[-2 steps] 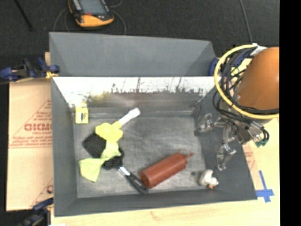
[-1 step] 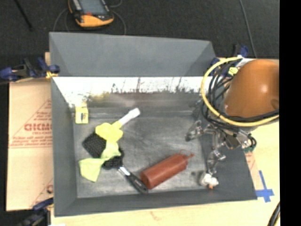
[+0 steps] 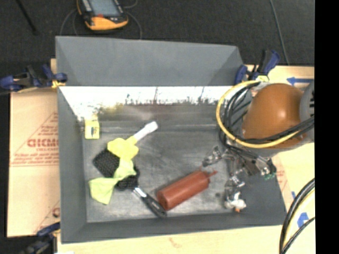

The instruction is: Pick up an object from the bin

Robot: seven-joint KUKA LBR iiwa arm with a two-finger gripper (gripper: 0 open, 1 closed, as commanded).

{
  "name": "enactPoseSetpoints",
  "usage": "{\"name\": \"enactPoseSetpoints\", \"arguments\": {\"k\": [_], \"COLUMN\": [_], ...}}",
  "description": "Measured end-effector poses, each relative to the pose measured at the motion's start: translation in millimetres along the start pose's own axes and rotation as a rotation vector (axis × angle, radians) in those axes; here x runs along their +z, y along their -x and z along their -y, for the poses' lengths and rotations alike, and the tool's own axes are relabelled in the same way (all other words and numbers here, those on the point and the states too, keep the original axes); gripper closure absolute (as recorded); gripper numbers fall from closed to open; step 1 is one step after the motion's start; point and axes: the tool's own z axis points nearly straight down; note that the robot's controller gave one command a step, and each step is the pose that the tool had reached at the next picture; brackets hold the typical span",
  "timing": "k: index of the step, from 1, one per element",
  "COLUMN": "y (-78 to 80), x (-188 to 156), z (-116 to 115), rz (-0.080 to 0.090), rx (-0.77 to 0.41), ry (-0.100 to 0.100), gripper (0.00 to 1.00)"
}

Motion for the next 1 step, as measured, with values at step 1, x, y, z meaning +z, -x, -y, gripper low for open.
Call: {"name": "enactPoseSetpoints", "arguments": {"k": [1], "y": [11.3], "x": [44.8], "z": [-18.7], "rz": [-0.001], "rx": [-0.137], "ry": [-0.002], "gripper": [0.0]}}
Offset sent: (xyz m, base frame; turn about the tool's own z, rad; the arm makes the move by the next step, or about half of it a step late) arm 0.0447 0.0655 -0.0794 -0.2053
